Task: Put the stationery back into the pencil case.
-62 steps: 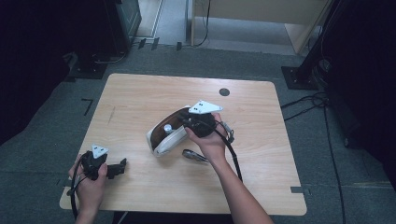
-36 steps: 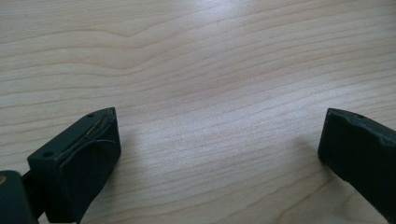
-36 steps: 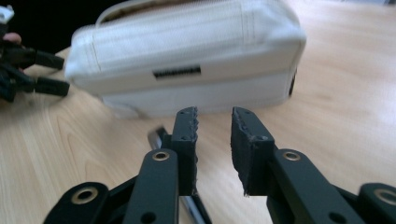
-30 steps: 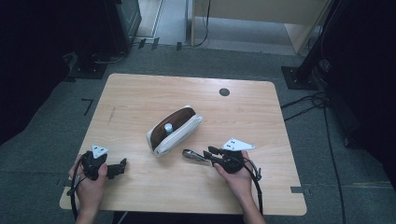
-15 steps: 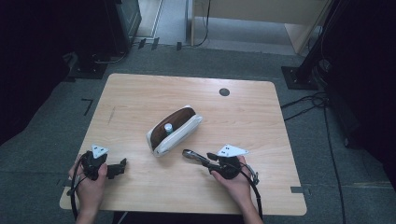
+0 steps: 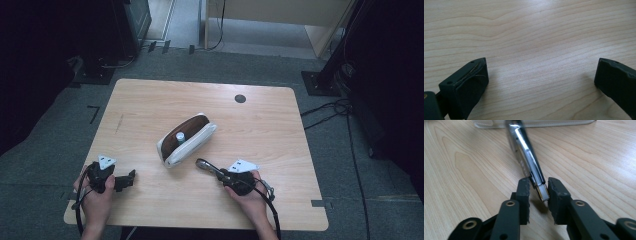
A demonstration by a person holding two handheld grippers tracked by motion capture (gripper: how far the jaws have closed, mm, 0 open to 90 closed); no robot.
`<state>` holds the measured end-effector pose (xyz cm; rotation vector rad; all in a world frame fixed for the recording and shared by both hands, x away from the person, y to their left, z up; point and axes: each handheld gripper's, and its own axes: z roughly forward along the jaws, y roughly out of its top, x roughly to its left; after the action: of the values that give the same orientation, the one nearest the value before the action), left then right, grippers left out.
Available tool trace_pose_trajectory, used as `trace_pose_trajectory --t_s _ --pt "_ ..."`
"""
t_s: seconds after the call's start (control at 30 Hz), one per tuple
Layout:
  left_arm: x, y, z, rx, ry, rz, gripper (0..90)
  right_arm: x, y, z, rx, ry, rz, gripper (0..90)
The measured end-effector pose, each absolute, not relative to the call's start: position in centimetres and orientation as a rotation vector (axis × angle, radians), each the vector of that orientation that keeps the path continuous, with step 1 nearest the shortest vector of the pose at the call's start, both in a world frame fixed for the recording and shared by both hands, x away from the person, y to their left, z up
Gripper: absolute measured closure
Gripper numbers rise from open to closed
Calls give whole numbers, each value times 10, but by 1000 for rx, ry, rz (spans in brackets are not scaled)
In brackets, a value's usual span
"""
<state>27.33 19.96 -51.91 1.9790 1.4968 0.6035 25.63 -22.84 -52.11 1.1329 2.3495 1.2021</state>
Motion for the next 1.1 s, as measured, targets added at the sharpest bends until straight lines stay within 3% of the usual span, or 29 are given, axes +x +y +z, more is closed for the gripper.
trace_pose_trajectory --t_s 0.07,1.1 --pt "273 200 -519 1979 1497 603 0 256 -229 -521 1144 2334 1212 793" --pt "273 200 -519 1979 1497 603 0 248 -233 -499 1125 2223 1257 804"
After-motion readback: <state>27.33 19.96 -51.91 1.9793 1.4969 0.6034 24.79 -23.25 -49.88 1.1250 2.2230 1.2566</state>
